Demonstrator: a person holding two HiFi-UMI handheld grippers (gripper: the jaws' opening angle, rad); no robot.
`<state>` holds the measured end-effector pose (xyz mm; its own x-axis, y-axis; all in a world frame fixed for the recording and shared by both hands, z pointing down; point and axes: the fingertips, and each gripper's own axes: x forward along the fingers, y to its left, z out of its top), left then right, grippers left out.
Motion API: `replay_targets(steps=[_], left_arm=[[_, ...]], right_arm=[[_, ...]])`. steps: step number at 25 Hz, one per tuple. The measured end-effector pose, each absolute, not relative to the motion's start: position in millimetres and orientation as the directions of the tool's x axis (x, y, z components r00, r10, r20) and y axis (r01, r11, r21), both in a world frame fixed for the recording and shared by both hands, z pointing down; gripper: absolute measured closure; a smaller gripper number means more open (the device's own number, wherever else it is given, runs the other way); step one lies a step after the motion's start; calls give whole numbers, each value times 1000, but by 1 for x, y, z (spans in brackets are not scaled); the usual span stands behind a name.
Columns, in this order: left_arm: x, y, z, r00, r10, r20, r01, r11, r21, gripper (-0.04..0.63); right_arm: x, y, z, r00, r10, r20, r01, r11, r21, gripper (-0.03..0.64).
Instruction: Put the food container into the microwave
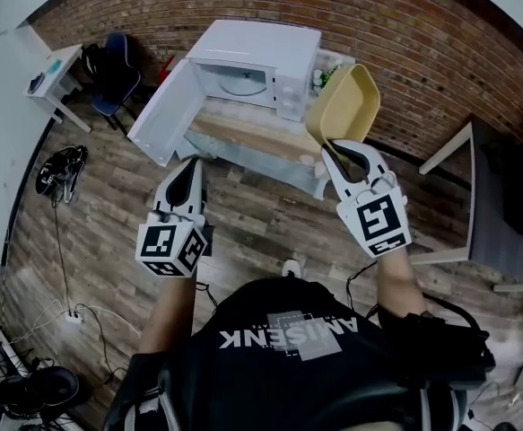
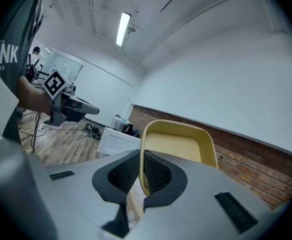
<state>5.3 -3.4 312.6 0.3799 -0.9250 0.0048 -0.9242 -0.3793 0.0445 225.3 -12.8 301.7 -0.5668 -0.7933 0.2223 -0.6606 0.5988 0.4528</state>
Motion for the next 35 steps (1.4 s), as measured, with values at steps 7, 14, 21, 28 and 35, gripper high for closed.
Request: replay_targets(steps=[7,14,21,28,35], left_arm=[[38,-44,322,369,-928,46,-929,-368,27,583],[44,-65,320,341,-939,38,-940,-342,-3,583],[21,-90,316,333,-943,4,-943,-333,-7,583],[-21,-133,310,348,-936,-51,-937,-349,13,583],[-64,-185,315,381,-922,-66,-923,-384,38,583]], right_arm=[[259,-52,312,-592,-775,221,-655,623,428,565],[259,-74,310,-623,-756,203,-641,642,421,565],[246,-100,309,-604,-767,215,-640,628,443,565],[219,-138,295,-550,-806,218,-661,580,476,565],[170,-179,295,-513,-820,254,-654,565,503,565]])
